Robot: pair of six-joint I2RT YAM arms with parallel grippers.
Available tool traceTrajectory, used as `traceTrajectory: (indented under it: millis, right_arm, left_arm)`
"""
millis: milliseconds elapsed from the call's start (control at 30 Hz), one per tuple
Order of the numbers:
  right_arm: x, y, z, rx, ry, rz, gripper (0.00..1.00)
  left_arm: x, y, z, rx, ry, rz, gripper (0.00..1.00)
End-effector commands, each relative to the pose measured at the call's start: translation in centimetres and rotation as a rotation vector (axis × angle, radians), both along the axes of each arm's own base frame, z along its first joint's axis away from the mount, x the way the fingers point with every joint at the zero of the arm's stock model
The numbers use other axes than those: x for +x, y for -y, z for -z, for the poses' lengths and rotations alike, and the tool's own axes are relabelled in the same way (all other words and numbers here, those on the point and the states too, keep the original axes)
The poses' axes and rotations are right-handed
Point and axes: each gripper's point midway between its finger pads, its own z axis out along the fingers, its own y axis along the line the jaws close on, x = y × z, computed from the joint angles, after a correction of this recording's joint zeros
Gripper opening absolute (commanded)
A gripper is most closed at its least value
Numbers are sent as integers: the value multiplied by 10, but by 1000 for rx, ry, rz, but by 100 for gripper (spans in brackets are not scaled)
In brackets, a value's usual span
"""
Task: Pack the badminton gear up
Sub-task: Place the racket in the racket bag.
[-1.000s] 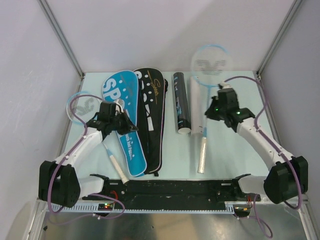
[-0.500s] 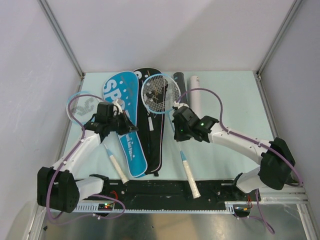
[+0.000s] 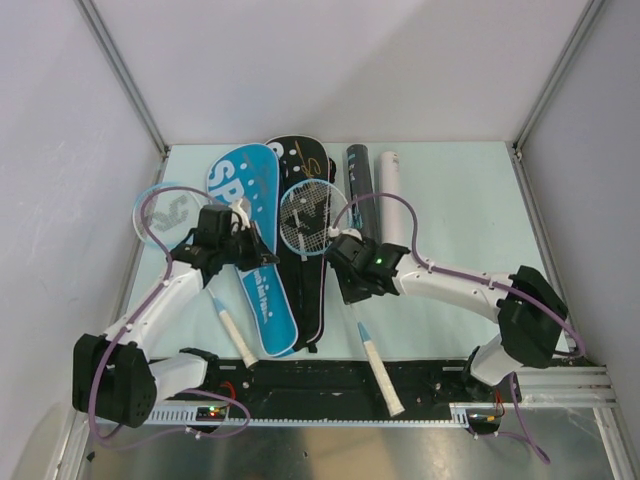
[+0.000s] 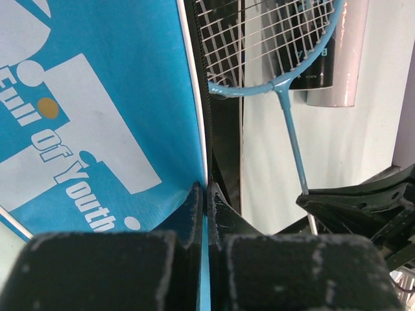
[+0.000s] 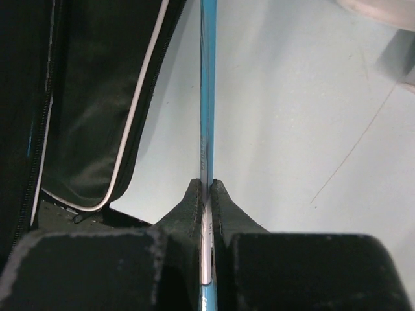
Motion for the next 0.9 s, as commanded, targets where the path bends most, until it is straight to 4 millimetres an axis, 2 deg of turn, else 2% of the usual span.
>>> traceTrajectory:
  millis: [0,100,400,567,700,867]
  right_arm:
    - [2,-26,-20,50,44,-21,0]
    - [2,-38,-25,77,62,-45,0]
    - [5,-56,-35,142,90,-91,0]
    - [6,-75,-38,218,71,-150,0]
    - [7,-86,-39,244,60,-189,0]
    - [23,-97,-41,282,86,-171,0]
  left_arm:
    - [2,7,-13,5,75,47,0]
    - [1,13,-14,2,78,74,0]
    - [-5,26,-17,9,123,172,0]
    - [-5,34,-20,-5,131,206,0]
    - [-4,36,-16,-5,116,221,0]
    - [-2,39,-15,-9,105,229,0]
